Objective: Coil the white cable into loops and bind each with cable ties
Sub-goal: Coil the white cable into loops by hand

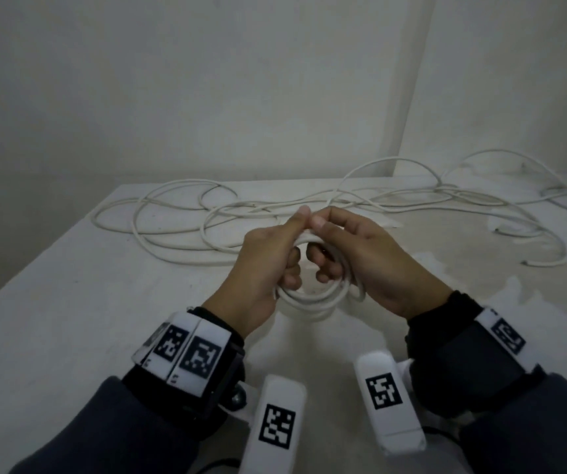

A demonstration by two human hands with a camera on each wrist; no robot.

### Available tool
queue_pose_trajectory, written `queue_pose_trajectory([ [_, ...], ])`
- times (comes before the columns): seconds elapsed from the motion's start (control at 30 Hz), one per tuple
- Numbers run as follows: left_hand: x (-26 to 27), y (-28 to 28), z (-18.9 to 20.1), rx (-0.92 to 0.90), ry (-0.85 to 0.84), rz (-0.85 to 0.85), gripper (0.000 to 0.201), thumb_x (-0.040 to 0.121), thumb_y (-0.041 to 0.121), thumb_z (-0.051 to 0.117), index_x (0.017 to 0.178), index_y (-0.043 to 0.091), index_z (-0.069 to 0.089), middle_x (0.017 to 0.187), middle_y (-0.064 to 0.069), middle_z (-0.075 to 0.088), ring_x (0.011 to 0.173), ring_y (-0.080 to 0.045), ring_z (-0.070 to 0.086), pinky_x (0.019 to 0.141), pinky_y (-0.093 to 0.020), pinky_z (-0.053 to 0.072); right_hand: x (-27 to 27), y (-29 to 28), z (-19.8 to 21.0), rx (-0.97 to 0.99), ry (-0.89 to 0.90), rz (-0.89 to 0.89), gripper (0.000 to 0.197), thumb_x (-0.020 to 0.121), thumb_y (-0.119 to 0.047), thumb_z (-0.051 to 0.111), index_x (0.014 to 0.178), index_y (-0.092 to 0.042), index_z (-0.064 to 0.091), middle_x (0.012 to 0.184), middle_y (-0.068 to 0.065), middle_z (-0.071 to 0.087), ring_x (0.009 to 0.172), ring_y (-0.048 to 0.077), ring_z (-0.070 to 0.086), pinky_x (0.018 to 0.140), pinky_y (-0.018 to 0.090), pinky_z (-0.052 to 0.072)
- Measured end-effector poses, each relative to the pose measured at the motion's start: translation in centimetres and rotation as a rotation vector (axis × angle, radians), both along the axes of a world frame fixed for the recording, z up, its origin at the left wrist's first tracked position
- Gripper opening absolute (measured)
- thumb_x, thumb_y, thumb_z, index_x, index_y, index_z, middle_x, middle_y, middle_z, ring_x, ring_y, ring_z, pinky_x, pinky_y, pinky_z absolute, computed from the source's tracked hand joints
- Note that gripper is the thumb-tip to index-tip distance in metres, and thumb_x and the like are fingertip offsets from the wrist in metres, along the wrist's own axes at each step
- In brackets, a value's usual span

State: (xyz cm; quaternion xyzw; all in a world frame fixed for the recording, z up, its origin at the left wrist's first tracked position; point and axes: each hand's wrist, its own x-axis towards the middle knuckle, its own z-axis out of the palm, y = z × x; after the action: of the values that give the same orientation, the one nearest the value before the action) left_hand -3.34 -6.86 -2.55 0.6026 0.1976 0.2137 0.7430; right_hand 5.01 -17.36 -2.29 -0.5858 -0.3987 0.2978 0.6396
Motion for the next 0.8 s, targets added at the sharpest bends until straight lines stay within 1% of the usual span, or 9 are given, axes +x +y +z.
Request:
queue_pose_trajectory([
  [0.07,0.2,0.0,-0.2,-0.039,-0.023,0.114,0.028,0.091,0.038,0.060,0.081,0.013,0.066,0.045,0.006,0.025,0.037,-0.008,0.024,0.036,-0.018,0.026,0.0,0.0,-0.2,-0.001,-0.057,-0.022,0.022,0.100,-0.023,0.046,0.099,-0.006,0.059,0.060,0.002,0.054,0.049,0.012,0.044,0.061,0.032,0.041],
  [0.17,0.3,0.1,-0.5,-0.094,-0.064,0.242,0.033,0.092,0.037,0.060,0.070,0.013,0.057,0.042,0.006,0.025,0.035,-0.010,0.025,0.038,-0.018,0.026,-0.2,0.0,-0.3,-0.009,-0.091,0.022,0.028,0.101,-0.021,0.043,0.119,-0.009,0.061,0.069,0.003,0.058,0.058,0.013,0.053,0.064,0.025,0.046],
  [0.3,0.3,0.1,-0.4,-0.193,-0.166,0.302,0.037,0.094,0.037,0.057,0.064,0.015,0.050,0.041,0.006,0.026,0.034,-0.010,0.025,0.042,-0.022,0.027,-0.6,0.6,-0.3,0.093,0.063,0.119,0.029,0.101,-0.016,0.041,0.122,-0.014,0.062,0.061,0.001,0.048,0.054,0.013,0.047,0.071,0.029,0.047],
  [0.43,0.6,-0.4,-0.4,-0.253,-0.195,0.156,0.033,0.099,0.037,0.046,0.078,0.014,0.059,0.041,0.009,0.024,0.034,-0.006,0.025,0.041,-0.021,0.028,-0.9,1.0,-0.4,0.188,0.165,0.004,0.026,0.101,-0.013,0.042,0.112,-0.005,0.064,0.050,-0.007,0.027,0.042,0.007,0.025,0.045,0.019,0.037],
  [0.5,0.8,-0.6,-0.4,-0.239,-0.201,0.058,0.037,0.101,0.036,0.038,0.085,0.011,0.060,0.041,0.009,0.028,0.033,-0.005,0.029,0.040,-0.018,0.035,-0.5,0.8,-0.1,0.235,0.208,-0.062,0.025,0.101,-0.012,0.042,0.108,-0.001,0.063,0.048,-0.007,0.025,0.040,0.006,0.023,0.039,0.017,0.031],
  [0.57,0.9,-0.6,-0.3,-0.244,-0.209,-0.016,0.040,0.102,0.036,0.035,0.087,0.010,0.060,0.047,0.004,0.042,0.041,-0.008,0.042,0.049,-0.019,0.045,0.2,0.4,0.3,0.301,0.250,-0.123,0.024,0.101,-0.012,0.041,0.105,-0.001,0.063,0.047,-0.008,0.025,0.038,0.005,0.021,0.037,0.017,0.028],
  [0.67,0.6,-0.4,-0.3,-0.154,-0.031,0.024,0.037,0.100,0.040,0.040,0.084,0.013,0.059,0.067,-0.002,0.053,0.060,-0.013,0.051,0.059,-0.024,0.046,1.3,-0.4,0.9,0.407,0.311,-0.193,0.025,0.101,-0.010,0.040,0.103,-0.003,0.063,0.047,-0.010,0.023,0.037,0.004,0.021,0.037,0.015,0.027],
  [0.73,0.3,-0.1,-0.6,0.001,0.190,0.063,0.035,0.097,0.039,0.046,0.076,0.013,0.054,0.063,-0.001,0.045,0.053,-0.012,0.041,0.051,-0.023,0.038,1.6,-0.7,1.1,0.439,0.332,-0.222,0.024,0.101,-0.011,0.040,0.105,-0.003,0.063,0.047,-0.010,0.023,0.037,0.003,0.021,0.038,0.015,0.027],
  [0.8,-0.1,0.2,-0.8,0.040,0.349,-0.013,0.041,0.094,0.045,0.049,0.073,0.010,0.053,0.057,-0.003,0.048,0.045,-0.012,0.040,0.045,-0.020,0.038,1.6,-0.9,1.0,0.463,0.360,-0.239,0.024,0.100,-0.011,0.040,0.104,-0.004,0.063,0.047,-0.010,0.023,0.037,0.004,0.021,0.038,0.016,0.027],
])
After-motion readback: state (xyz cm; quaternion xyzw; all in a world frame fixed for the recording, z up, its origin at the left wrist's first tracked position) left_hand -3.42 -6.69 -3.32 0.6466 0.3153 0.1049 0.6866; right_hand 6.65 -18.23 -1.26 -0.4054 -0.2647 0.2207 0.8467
